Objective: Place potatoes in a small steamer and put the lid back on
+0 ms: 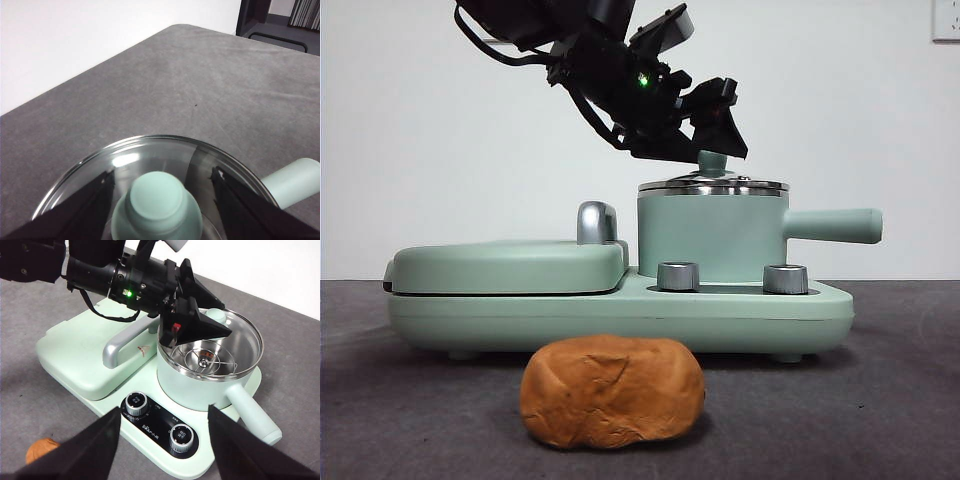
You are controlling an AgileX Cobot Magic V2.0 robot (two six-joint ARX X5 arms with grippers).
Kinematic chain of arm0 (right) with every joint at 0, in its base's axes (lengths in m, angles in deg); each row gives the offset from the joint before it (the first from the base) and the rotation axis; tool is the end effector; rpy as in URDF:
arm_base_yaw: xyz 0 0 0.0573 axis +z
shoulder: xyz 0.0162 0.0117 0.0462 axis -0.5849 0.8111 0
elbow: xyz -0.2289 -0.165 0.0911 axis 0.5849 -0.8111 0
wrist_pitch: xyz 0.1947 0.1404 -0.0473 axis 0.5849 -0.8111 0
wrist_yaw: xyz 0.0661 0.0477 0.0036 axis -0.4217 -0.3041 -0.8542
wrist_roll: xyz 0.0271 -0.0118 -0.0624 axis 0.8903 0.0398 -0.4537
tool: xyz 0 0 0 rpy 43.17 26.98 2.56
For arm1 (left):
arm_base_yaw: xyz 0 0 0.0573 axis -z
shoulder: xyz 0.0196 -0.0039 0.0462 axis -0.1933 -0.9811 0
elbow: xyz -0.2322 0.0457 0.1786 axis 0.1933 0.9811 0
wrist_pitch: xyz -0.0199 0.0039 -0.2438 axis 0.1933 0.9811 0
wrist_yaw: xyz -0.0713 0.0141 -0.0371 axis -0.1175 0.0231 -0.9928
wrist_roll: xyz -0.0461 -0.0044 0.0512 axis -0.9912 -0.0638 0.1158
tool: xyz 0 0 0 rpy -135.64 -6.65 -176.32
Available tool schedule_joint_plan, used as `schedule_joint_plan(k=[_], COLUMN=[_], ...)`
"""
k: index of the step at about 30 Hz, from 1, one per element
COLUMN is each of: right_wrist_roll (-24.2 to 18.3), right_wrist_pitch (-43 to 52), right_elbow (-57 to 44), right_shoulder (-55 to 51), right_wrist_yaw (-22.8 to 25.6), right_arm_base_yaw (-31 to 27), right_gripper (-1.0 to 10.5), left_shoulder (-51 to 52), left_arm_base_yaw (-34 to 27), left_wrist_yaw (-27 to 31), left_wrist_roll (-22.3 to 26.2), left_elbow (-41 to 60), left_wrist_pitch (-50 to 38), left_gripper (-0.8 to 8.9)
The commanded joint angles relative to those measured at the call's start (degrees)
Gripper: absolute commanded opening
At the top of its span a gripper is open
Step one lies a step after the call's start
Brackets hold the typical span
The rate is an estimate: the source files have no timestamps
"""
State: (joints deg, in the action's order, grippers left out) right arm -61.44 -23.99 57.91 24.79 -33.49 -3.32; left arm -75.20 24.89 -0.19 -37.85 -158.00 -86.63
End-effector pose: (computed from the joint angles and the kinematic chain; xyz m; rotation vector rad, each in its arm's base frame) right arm 0.1157 0.0783 0.3509 -0.1246 0.3728 0.6387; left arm 0.3835 -0.2956 0.2919 0.1913 0.2454 -0.9036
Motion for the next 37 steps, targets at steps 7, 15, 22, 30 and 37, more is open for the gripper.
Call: schedule_joint_plan(k=[7,15,22,30,37], right_wrist_roll=[-0.2,-0.2,-0.2,-0.2,-0.2], right_wrist_pitch=[0.1,-0.6,-0.6,-0.6,-0.5], right_elbow=[1.1,1.1,1.1,1.1,1.1], right_shoulder=[0.2,0.2,0.2,0.2,0.2], right_wrist_yaw=[0.2,0.2,0.2,0.2,0.2], right_arm_base_yaw=[0.3,0.3,0.3,0.3,0.3], right_gripper=[2.8,2.8,2.8,2.8,2.8], left_shoulder=[-1.8,-1.8,-0.6,2.9,7.5], left_arm_base_yaw=[0.6,0.6,0.6,0.3,-0.1], left_wrist_yaw=[1.5,1.9,4.9,5.3,6.0], left_wrist_roll=[-0.2,0.0,0.0,0.0,0.2], left_elbow=[-1.7,-1.7,-2.8,-5.8,-6.3], left_wrist_pitch=[0.2,0.0,0.1,6.8,12.6], left_gripper=[0.80,0.06,0.06,0.06,0.07])
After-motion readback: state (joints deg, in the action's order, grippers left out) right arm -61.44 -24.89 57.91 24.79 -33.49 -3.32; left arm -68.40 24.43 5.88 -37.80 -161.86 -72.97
